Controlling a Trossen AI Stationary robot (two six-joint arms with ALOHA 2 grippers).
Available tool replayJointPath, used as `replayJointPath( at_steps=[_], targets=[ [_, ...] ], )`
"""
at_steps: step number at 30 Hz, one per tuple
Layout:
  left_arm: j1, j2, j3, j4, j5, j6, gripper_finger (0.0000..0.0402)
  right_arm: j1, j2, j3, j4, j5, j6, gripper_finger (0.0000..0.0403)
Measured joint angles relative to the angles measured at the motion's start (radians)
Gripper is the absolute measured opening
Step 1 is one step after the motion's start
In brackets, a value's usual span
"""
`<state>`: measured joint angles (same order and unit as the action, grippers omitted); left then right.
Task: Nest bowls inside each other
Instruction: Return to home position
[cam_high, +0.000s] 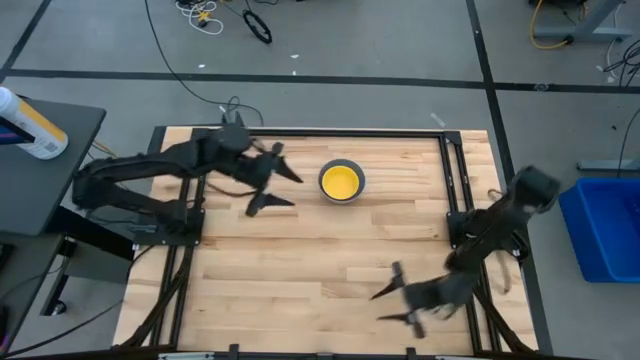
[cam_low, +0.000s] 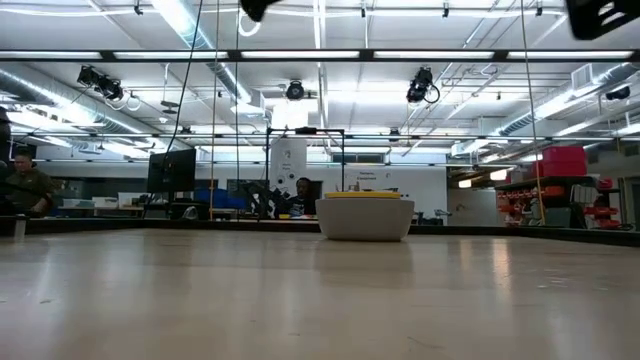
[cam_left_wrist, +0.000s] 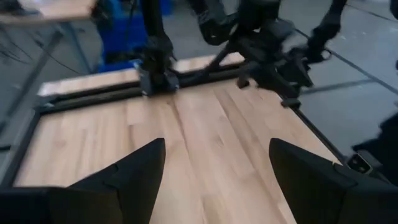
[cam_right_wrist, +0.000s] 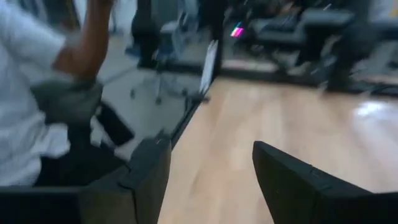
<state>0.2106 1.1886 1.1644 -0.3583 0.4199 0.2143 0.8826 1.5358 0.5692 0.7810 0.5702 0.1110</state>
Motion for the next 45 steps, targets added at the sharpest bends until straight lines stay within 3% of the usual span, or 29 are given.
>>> replayJointPath(
  at_steps=[3,8,11,14,18,20,22,23,25,28,31,36,40,43,45],
  targets=[
    [-0.033,-0.126,-0.140,0.110,-0.065,-0.069,0.0295,0.091,-0.151,-0.169,0.192,0.059,-0.079,0.0228],
    [-0.092,-0.314,-0.385,0.309,-0.141,-0.184,0.0297,0.133,-0.207,-0.471,0.789,-0.165,-0.371,0.0219],
    [-0.123,-0.411,-0.485,0.331,-0.230,-0.227,0.0295,0.112,-0.275,-0.556,0.789,-0.187,-0.329,0.0214],
    [-0.158,-0.488,-0.548,0.315,-0.300,-0.261,0.0295,0.106,-0.313,-0.560,0.714,-0.125,-0.339,0.0208],
    [-0.221,-0.553,-0.612,0.313,-0.309,-0.289,0.0295,0.110,-0.328,-0.561,0.633,-0.003,-0.359,0.0201],
    [-0.252,-0.569,-0.633,0.323,-0.343,-0.311,0.0294,0.109,-0.327,-0.561,0.622,0.101,-0.267,0.0198],
    [-0.279,-0.577,-0.654,0.302,-0.390,-0.317,0.0294,0.107,-0.328,-0.561,0.607,0.127,-0.133,0.0196],
    [-0.292,-0.576,-0.659,0.296,-0.410,-0.326,0.0294,0.106,-0.327,-0.561,0.581,0.080,-0.110,0.0195],
    [-0.320,-0.577,-0.665,0.267,-0.433,-0.343,0.0294,0.107,-0.327,-0.561,0.532,-0.123,-0.115,0.0195],
    [-0.369,-0.572,-0.692,0.269,-0.437,-0.364,0.0294,0.131,-0.328,-0.561,0.597,-0.322,-0.218,0.0198],
    [-0.419,-0.572,-0.732,0.338,-0.484,-0.376,0.0294,0.213,-0.380,-0.561,0.624,-0.276,-0.337,0.0203],
    [-0.490,-0.575,-0.775,0.397,-0.641,-0.379,0.0294,0.474,-0.556,-0.561,0.514,0.085,-0.495,0.0212],
    [-0.528,-0.574,-0.778,0.404,-0.700,-0.392,0.0294,0.685,-0.686,-0.561,0.509,0.271,-0.624,0.0218],
    [-0.555,-0.574,-0.778,0.405,-0.716,-0.395,0.0294,0.764,-0.754,-0.561,0.458,0.253,-0.612,0.0223],
    [-0.572,-0.573,-0.778,0.411,-0.721,-0.396,0.0294,0.767,-0.774,-0.561,0.373,0.080,-0.566,0.0226]
  ],
)
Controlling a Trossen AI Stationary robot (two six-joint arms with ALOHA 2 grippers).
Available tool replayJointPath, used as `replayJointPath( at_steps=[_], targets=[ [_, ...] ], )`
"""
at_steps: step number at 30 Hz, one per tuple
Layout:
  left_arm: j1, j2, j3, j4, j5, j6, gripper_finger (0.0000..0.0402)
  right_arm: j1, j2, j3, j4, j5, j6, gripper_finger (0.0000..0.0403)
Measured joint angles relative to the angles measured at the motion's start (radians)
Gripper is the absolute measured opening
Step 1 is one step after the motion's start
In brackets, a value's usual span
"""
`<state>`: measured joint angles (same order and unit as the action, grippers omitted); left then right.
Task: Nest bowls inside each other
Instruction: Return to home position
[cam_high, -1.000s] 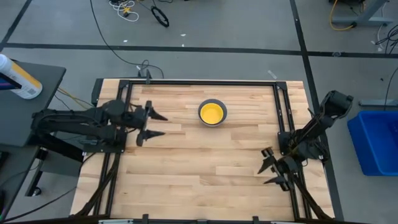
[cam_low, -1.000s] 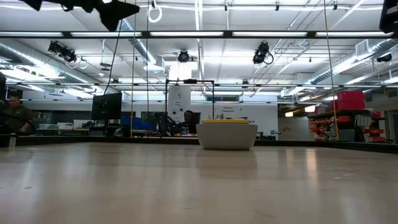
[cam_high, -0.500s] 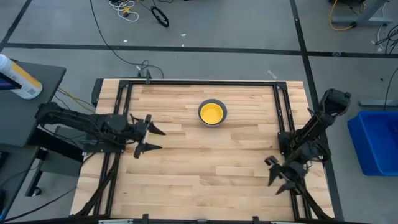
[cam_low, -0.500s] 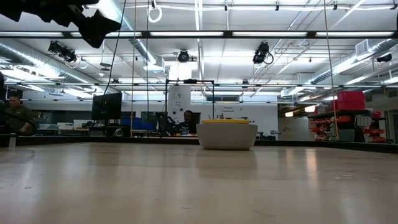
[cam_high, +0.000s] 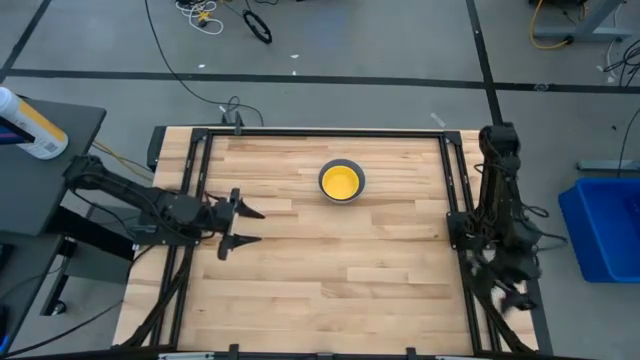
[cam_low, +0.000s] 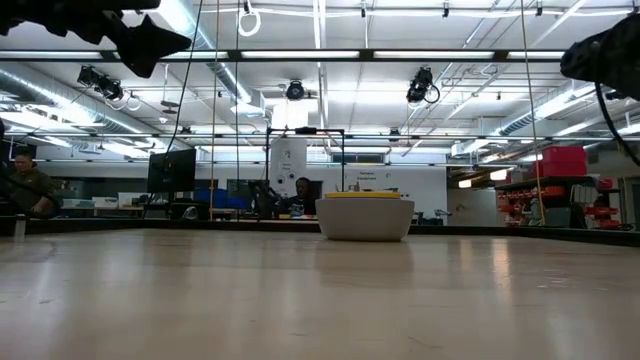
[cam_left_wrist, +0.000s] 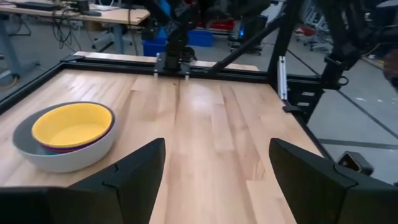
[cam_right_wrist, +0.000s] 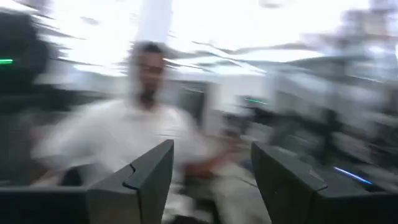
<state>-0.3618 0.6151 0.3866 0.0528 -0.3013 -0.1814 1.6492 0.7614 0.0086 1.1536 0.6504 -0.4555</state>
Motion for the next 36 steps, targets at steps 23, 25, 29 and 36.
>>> replayJointPath(
  at_steps=[23,25,29,36],
  targets=[
    [-0.064,0.049,0.000,0.006,-0.080,0.037,0.0294,-0.641,0.010,0.000,-0.125,-0.998,0.328,0.0265],
    [-0.064,0.062,0.000,0.012,-0.082,0.037,0.0294,-0.766,0.010,0.000,-0.123,-1.079,0.366,0.0268],
    [-0.064,0.080,0.000,0.012,-0.081,0.037,0.0294,-0.983,0.010,0.000,-0.067,-1.197,0.420,0.0273],
    [-0.064,0.091,0.000,0.014,-0.080,0.032,0.0294,-1.292,-0.019,0.000,0.022,-1.245,0.604,0.0278]
  ],
)
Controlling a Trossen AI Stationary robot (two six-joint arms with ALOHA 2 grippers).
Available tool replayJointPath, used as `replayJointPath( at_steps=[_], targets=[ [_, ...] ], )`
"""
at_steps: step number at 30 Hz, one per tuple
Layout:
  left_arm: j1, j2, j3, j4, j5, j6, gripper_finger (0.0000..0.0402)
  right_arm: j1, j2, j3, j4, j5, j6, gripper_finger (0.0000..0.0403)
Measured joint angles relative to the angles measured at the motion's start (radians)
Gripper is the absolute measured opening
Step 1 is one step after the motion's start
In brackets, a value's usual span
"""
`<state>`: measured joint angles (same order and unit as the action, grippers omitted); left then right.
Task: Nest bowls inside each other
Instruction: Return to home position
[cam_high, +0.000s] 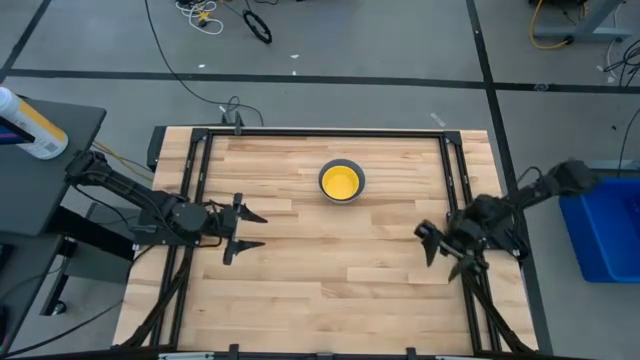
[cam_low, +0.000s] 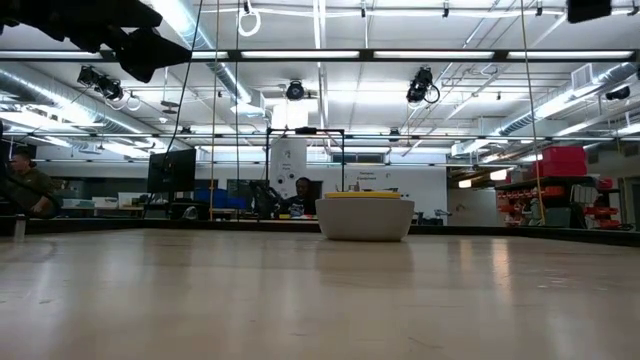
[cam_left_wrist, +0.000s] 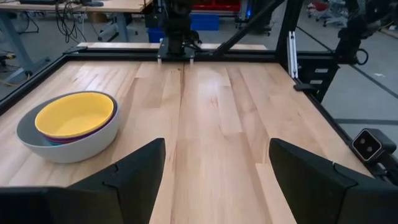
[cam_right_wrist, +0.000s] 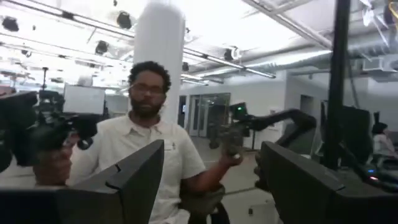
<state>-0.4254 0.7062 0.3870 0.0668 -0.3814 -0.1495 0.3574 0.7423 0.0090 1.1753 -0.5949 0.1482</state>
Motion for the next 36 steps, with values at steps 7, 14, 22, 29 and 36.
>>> replayJointPath(
  at_steps=[7,14,22,29,36],
  targets=[
    [-0.001,0.001,0.000,0.001,0.000,0.009,0.0294,-0.212,-0.114,0.033,0.150,-0.622,0.116,0.0264],
    [-0.001,0.001,0.000,0.002,0.000,0.000,0.0294,-0.474,-0.303,0.023,0.326,-0.795,0.471,0.0244],
    [-0.001,0.001,0.000,0.004,0.000,-0.011,0.0294,-0.766,-0.420,0.001,0.136,-0.741,0.602,0.0227],
    [-0.001,0.001,0.000,0.004,0.000,-0.012,0.0294,-0.880,-0.412,0.001,-0.214,-0.647,0.291,0.0216],
    [-0.001,0.001,0.000,0.003,0.001,-0.018,0.0294,-0.913,-0.413,0.001,-0.413,-0.369,0.202,0.0205]
  ],
)
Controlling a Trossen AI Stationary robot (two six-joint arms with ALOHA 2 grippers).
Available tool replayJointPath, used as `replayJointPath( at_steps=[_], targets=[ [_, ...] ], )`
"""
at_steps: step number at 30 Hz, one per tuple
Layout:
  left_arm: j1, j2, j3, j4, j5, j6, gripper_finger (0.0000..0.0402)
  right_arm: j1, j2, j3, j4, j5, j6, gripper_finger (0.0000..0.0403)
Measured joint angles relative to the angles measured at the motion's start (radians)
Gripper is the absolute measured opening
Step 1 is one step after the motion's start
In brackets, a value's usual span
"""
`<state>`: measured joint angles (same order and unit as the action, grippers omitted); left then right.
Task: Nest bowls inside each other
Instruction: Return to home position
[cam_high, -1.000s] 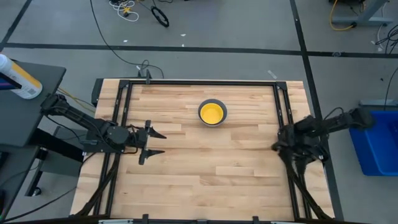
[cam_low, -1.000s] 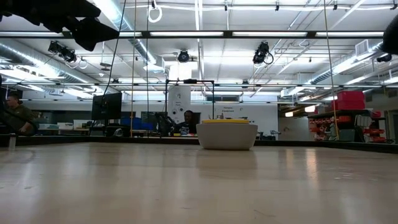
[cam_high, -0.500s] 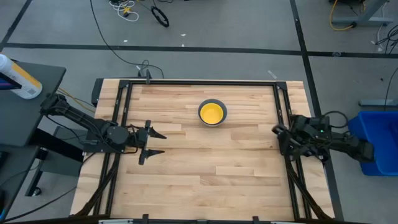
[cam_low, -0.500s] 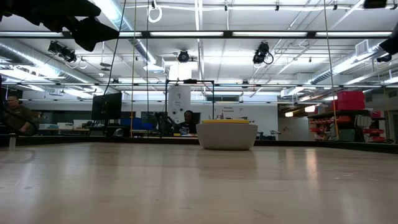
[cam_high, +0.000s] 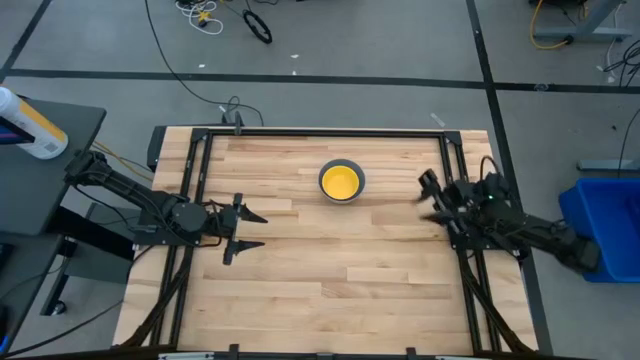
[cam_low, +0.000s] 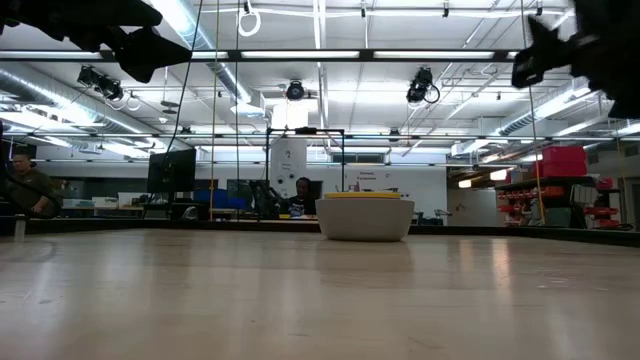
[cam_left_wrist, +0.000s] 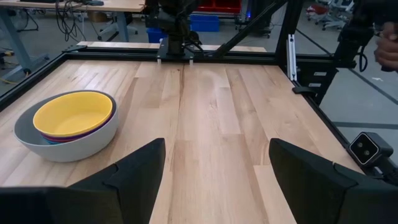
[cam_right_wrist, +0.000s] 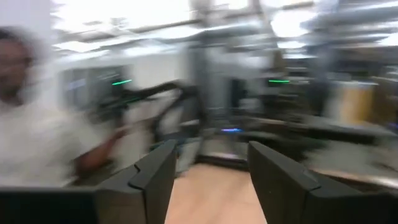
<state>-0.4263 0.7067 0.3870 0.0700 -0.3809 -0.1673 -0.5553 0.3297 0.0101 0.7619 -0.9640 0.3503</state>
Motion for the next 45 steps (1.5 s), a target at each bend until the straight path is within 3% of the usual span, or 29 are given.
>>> replayJointPath(
  at_steps=[5,9,14,21,23,26,35,39,45],
  targets=[
    [0.000,0.000,0.000,0.000,0.001,-0.003,0.0294,-0.057,0.000,0.000,-0.177,0.297,-0.066,0.0197],
    [0.000,0.000,0.000,0.000,0.005,-0.005,0.0294,-0.075,0.000,0.000,-0.258,0.427,-0.133,0.0191],
    [0.000,0.000,0.000,0.000,0.005,-0.004,0.0294,-0.075,0.000,0.000,-0.277,0.450,-0.231,0.0186],
    [0.000,0.000,0.000,0.000,0.004,-0.003,0.0294,-0.077,-0.002,0.000,-0.322,0.396,-0.141,0.0190],
    [0.000,0.000,0.000,0.000,0.004,-0.003,0.0294,-0.078,-0.003,0.000,-0.365,0.447,-0.145,0.0194],
    [0.000,0.000,0.000,0.000,0.005,-0.005,0.0294,-0.066,-0.006,0.000,-0.436,0.623,-0.160,0.0202],
    [0.000,0.000,0.000,-0.004,0.008,-0.008,0.0294,0.062,-0.025,0.000,-0.438,0.919,-0.281,0.0224],
    [0.000,0.000,0.000,-0.005,0.008,-0.009,0.0294,0.157,-0.053,0.000,-0.477,1.154,-0.280,0.0230],
    [0.000,0.000,0.000,-0.005,0.008,-0.012,0.0294,0.290,-0.088,0.000,-0.627,1.149,-0.322,0.0239]
  ],
)
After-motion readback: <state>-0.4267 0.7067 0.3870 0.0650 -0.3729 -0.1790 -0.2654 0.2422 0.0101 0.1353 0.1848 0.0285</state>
